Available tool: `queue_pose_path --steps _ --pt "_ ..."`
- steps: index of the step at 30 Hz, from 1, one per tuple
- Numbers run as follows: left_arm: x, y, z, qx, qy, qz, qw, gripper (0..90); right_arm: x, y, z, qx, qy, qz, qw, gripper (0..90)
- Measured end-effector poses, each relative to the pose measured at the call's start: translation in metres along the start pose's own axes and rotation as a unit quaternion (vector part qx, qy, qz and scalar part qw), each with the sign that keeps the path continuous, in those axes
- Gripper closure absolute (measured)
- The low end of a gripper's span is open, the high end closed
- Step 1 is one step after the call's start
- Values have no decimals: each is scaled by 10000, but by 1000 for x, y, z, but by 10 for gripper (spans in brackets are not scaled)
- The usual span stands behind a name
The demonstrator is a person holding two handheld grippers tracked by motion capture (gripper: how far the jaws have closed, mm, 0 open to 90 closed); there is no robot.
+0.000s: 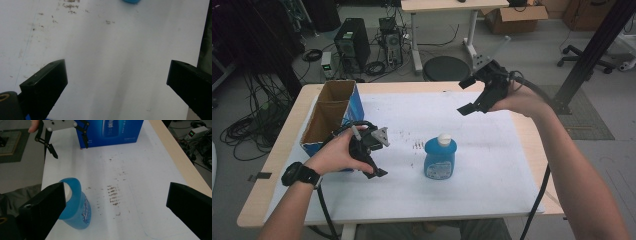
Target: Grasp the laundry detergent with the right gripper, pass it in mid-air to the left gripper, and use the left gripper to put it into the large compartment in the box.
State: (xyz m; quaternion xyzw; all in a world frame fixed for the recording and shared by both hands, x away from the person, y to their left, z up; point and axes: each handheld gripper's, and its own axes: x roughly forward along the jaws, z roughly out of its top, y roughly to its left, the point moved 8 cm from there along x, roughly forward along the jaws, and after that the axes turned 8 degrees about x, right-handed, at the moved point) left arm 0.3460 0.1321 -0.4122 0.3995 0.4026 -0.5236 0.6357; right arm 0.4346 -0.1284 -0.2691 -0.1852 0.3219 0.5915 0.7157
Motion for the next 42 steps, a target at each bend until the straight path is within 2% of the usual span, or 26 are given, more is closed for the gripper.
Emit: queue_pose_path --steps 2,7,11,13,20,24,29,36,42 --pt "0 -1 0 -42 -21 -7 10000 39 -7 3 -7 17 -183 35 9998 20" --pt "0 -1 1 11 -10 13 10000 39 -14 9 -16 1 -403 64 9992 13" --pt "1 -2 2 -23 -4 35 10000 39 -19 14 -25 18 -623 109 9980 7" --pt "1 -1 2 -15 -4 57 10000 39 -20 15 -33 65 -749 86 9971 5" --pt "0 -3 2 -13 -14 51 10000 39 -17 22 -50 145 -931 168 9954 4" --pt "0 -4 3 -24 -26 40 10000 39 -12 31 -60 95 -1014 236 9945 3" --pt "1 -4 3 1 -33 38 10000 39 -5 36 -68 86 -1047 264 9941 4" --pt "1 -6 2 -34 -22 17 10000 39 17 42 -85 146 -981 303 9946 4" --pt "1 -7 3 -46 -48 52 10000 37 35 45 -95 220 -975 478 9938 5"
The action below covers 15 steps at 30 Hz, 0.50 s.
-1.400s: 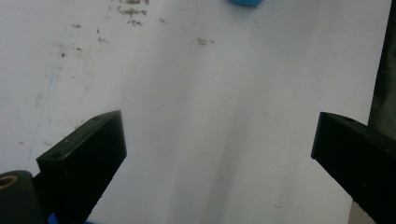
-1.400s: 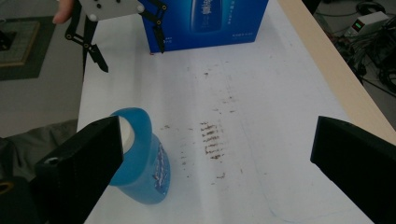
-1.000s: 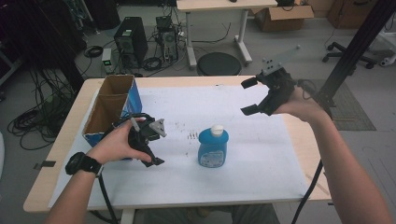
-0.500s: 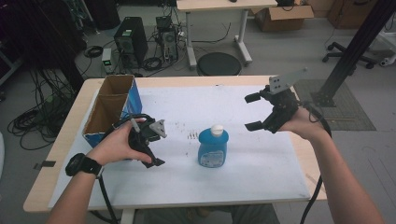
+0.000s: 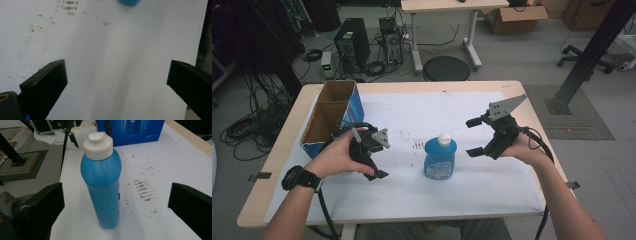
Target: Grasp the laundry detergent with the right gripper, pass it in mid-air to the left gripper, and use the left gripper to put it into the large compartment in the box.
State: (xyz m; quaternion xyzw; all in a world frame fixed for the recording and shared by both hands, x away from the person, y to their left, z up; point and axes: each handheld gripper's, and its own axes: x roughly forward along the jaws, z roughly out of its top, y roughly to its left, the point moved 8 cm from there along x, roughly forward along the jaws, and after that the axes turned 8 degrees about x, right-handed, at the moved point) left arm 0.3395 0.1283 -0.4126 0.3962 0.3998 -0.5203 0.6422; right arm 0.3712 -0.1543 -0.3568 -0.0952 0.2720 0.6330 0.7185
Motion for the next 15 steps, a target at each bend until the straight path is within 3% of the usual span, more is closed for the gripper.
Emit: queue_pose_path --steps 15 --pt "2 -3 1 51 15 -35 10000 38 40 0 -23 211 77 224 9995 14"
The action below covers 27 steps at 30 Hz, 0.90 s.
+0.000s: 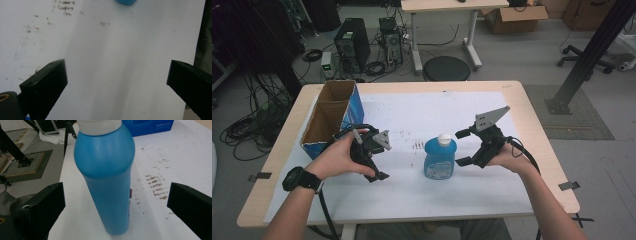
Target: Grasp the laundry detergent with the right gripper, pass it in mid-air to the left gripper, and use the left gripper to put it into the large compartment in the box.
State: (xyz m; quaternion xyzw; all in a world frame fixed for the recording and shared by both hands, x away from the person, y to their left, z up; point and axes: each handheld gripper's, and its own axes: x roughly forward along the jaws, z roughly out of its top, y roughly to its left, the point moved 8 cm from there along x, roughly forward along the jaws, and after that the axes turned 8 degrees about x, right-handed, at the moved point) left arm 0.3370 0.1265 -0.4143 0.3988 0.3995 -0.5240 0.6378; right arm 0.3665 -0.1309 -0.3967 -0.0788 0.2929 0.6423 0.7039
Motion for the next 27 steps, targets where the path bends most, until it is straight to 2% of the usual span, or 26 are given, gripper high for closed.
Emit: queue_pose_path --steps 18,27 --pt "1 -2 0 37 -45 1 10000 38 36 3 -8 58 -163 83 9998 20" --pt "2 -3 -1 17 -74 -2 10000 37 47 3 -7 31 -333 77 9994 77"
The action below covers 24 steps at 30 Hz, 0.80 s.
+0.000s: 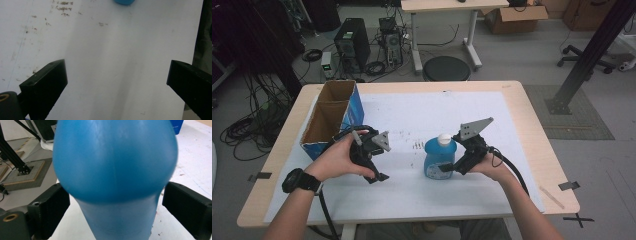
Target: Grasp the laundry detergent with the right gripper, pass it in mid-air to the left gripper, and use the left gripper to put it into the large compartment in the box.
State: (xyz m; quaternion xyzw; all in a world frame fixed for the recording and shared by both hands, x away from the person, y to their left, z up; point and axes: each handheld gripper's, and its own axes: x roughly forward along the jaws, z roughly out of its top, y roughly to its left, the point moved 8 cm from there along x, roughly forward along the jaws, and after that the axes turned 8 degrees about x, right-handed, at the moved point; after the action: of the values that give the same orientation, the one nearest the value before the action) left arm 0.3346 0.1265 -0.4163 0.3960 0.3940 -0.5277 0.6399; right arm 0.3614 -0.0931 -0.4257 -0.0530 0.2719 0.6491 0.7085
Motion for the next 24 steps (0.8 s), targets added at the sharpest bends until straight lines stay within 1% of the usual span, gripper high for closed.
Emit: queue_pose_path --steps 2,4,6,11,12,16,24 --pt "1 -1 0 -21 -3 -13 10000 38 1 0 0 -23 -11 -25 10000 91" --pt "1 -1 0 8 13 -29 10000 38 1 -1 0 -26 -17 -30 10000 97" --pt "1 -1 -1 21 40 -28 10000 38 2 -1 -1 -32 -32 -18 10000 121" --pt "-1 -1 0 -15 1 -13 10000 38 3 -1 -1 -56 -74 -7 10000 155" --pt "-1 -1 0 10 4 -5 10000 38 3 -1 0 -72 -102 14 9999 185" --pt "-1 -1 -1 -31 35 -42 10000 38 2 -1 0 -132 -117 -5 9998 227" --pt "-2 -1 1 7 24 -17 10000 38 2 -3 -1 -148 -126 -30 9998 260"
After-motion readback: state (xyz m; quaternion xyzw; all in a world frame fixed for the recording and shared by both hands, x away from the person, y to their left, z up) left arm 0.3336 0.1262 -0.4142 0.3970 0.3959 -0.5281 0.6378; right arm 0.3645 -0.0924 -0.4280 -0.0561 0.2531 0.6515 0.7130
